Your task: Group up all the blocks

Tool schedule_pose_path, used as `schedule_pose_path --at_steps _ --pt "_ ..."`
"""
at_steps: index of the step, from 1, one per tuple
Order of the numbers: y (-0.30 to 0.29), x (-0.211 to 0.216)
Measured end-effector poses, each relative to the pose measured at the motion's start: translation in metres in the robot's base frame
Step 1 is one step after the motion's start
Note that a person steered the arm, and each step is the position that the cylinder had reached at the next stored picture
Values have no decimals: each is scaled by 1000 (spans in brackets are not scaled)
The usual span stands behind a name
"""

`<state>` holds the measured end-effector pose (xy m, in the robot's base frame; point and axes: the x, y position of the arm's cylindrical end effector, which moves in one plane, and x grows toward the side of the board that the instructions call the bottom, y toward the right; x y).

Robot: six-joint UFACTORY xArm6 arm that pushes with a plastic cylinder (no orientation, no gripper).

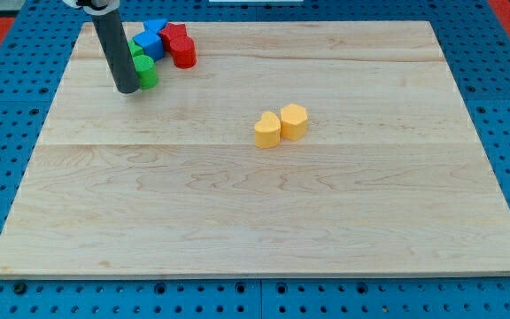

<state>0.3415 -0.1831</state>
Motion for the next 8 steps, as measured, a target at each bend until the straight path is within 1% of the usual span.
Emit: schedule_pose_path --at_steps 1,2,3,4,5,6,7,8 --pt "6 46" --pt "60 100" --pt "154 125" --pt "247 117" --pt "243 93" --pt "165 77" --pt "142 65" --pt "166 95"
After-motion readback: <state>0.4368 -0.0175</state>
